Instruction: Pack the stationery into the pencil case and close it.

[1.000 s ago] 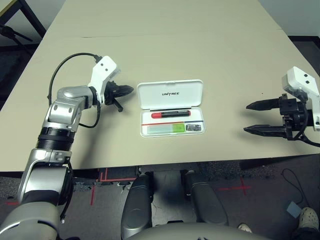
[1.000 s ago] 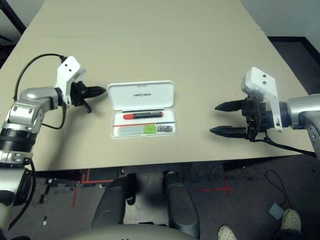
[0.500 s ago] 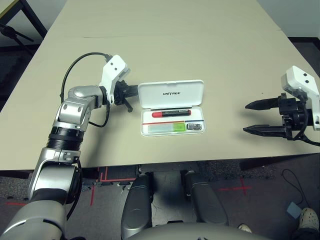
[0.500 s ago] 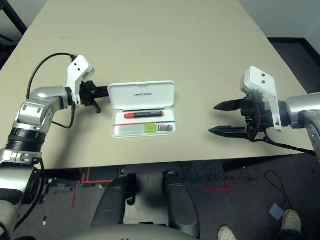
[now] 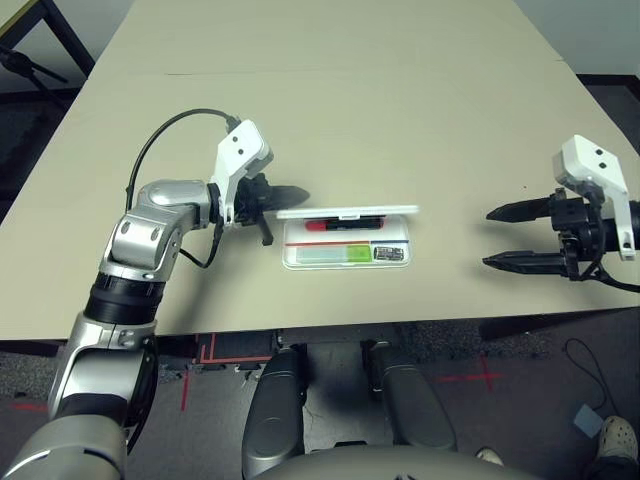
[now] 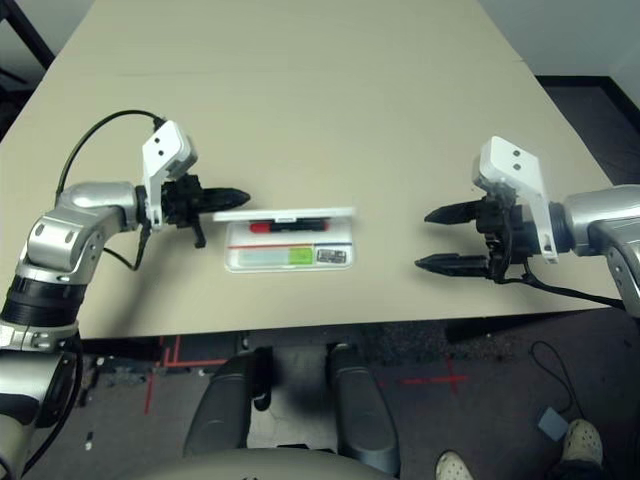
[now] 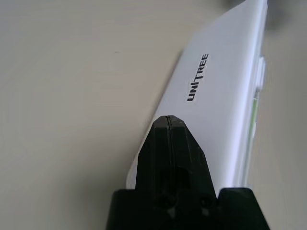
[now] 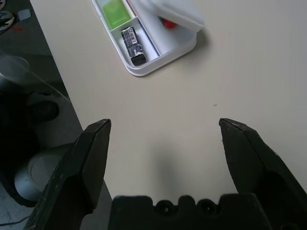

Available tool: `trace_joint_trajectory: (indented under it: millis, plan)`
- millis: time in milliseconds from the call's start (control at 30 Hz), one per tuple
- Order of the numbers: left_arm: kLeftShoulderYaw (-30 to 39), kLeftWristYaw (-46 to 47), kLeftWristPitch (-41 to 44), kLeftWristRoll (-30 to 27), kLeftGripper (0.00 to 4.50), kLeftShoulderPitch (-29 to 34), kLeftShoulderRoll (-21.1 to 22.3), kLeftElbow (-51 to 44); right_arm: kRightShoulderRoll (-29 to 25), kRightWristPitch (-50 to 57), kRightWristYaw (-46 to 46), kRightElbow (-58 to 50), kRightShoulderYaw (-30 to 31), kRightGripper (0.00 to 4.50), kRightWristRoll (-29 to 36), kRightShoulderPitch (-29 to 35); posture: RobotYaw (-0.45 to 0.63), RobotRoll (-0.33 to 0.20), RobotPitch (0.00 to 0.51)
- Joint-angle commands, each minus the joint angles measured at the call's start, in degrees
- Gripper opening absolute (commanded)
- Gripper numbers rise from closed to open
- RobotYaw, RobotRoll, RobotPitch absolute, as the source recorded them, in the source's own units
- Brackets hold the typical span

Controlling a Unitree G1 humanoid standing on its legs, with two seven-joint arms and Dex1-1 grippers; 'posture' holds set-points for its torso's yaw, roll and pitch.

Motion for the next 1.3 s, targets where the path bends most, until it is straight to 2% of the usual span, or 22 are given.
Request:
trace_joint_trajectory:
  millis: [33, 467, 1067, 1300]
  plan:
    - [-2.0, -0.8, 0.9, -1.0, 0.01, 1.4, 0.4, -2.9, -0.3, -0.9, 0.6, 0.3, 1.3, 4.5, -0.7, -0.5, -0.03, 0.0, 0.209]
    - [-6.6, -0.6, -0.9, 0.1, 0.01, 5.4, 0.4, -6.9, -0.3, -2.1, 1.1, 1.8, 2.8, 4.5, -2.2, -1.5, -0.03, 0.0, 0.206]
    - [-13.2, -1.4, -6.0, 6.1, 0.01, 8.6, 2.9, -4.0, 0.9, -2.9, 0.9, 1.8, 4.1, 4.5, -3.7, -1.2, -0.04, 0.0, 0.202]
    - [-11.5, 0.1, -7.6, 5.5, 0.01, 9.1, 2.4, -3.8, 2.2, -3.5, 0.2, 2.3, 4.3, 4.5, -4.0, -1.7, -0.04, 0.0, 0.2]
